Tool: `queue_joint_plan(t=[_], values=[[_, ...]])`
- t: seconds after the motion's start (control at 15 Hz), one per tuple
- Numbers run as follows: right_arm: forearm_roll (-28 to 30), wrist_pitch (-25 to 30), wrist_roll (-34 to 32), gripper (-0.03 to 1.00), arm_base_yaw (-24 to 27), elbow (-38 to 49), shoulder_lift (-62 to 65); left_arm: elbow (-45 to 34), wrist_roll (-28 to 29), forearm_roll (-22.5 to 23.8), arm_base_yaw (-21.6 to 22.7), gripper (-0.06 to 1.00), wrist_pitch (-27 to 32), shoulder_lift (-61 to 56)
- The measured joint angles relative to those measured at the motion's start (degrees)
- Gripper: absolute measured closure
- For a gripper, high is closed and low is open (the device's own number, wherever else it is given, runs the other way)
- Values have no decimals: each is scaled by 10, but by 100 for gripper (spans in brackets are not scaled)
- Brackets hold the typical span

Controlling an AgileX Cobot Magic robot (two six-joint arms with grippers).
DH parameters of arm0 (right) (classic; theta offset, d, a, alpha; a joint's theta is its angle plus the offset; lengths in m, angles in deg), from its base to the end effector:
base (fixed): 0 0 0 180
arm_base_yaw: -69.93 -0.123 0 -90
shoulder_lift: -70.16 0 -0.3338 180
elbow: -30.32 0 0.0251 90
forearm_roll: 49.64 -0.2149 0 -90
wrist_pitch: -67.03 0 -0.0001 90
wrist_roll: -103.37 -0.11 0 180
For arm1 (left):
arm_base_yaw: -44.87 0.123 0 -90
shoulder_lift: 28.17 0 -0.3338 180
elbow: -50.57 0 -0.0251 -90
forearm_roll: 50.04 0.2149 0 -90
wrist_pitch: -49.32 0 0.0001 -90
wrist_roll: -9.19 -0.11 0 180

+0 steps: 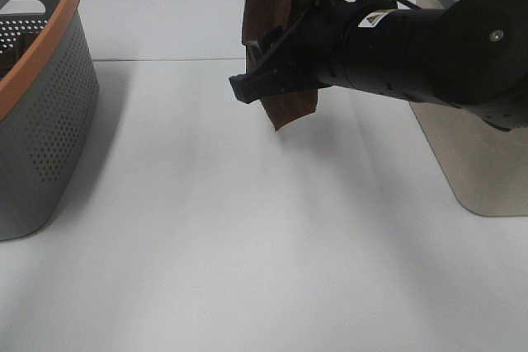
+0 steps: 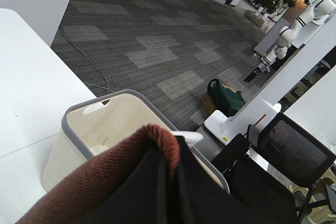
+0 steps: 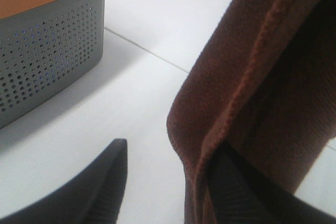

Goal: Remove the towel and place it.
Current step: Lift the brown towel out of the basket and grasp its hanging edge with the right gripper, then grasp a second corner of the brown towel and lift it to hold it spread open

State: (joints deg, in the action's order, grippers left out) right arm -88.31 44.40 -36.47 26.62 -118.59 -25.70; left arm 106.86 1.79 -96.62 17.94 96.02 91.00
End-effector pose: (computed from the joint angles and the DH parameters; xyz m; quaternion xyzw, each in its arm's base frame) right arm 0.2523 0.2016 0.3112 -0.2576 0.7688 0.1027 0.5763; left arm 0.3612 -0.2488 0.5201 0.1683 0.7335 -0.4756 0.4555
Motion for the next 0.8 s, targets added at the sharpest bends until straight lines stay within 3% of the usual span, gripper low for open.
queue_joint_plan(t=[0.27,0.8], values=[[6,-13,-3,55,0,-26,-19,0,0,0,0,94,0,0],[-53,-29,1,64,0,-27,-28,0,0,0,0,94,0,0]])
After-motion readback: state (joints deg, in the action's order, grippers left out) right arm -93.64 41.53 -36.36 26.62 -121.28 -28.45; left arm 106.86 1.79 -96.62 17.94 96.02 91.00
